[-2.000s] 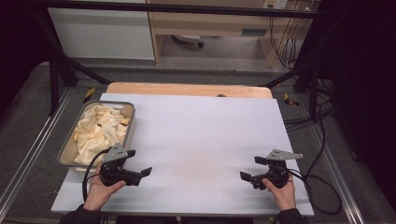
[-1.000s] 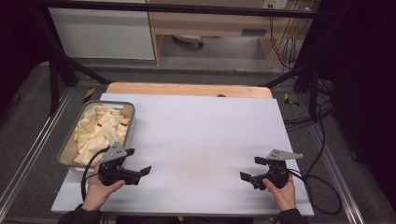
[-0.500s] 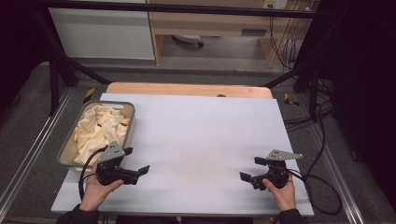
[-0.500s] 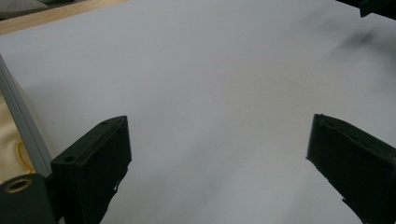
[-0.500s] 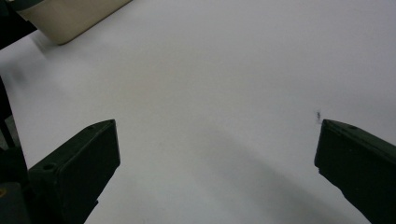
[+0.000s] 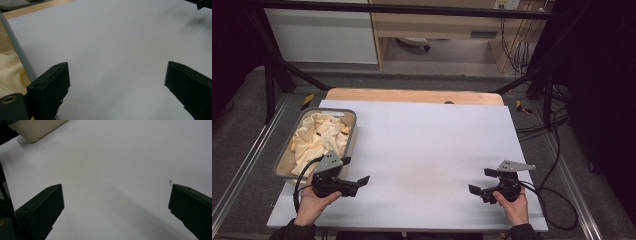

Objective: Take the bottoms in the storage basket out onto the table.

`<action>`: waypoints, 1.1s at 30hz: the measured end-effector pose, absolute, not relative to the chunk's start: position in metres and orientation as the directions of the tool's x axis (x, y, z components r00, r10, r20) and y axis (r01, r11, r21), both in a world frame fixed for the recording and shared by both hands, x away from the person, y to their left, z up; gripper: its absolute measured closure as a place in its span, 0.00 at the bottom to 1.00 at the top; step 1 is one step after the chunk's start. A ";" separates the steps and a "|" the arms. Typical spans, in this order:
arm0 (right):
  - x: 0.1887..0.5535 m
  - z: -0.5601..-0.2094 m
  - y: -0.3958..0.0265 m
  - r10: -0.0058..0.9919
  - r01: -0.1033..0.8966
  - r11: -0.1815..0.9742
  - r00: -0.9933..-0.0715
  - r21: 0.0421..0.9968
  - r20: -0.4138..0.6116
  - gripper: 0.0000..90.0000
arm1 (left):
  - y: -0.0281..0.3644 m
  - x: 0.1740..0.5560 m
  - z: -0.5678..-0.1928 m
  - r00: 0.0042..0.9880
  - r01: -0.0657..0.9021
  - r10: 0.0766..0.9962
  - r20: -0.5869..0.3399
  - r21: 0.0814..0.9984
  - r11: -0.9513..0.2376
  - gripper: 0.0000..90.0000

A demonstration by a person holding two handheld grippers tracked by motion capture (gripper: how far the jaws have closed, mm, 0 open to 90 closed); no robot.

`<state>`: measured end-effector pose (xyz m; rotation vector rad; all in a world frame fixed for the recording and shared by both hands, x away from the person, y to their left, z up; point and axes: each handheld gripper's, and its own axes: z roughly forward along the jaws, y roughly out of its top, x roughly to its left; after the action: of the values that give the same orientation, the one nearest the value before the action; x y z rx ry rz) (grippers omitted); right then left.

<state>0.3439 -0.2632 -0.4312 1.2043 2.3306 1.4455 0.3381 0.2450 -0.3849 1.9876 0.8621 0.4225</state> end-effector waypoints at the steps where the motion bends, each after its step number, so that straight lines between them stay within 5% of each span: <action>1: 0.344 -0.431 -0.263 0.693 0.552 0.215 -0.668 0.805 0.273 0.01 | 0.246 0.338 -0.384 0.697 0.407 0.716 -0.040 0.844 -0.350 0.06; 33: 0.345 -0.432 -0.263 0.691 0.555 0.222 -0.670 0.802 0.272 0.01 | 0.273 0.343 -0.377 0.640 0.430 0.767 -0.034 0.843 -0.322 0.05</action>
<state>0.3447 -0.2628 -0.4321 1.2032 2.3406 1.4383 0.3433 0.2729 -0.3773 1.9610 0.9401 0.4726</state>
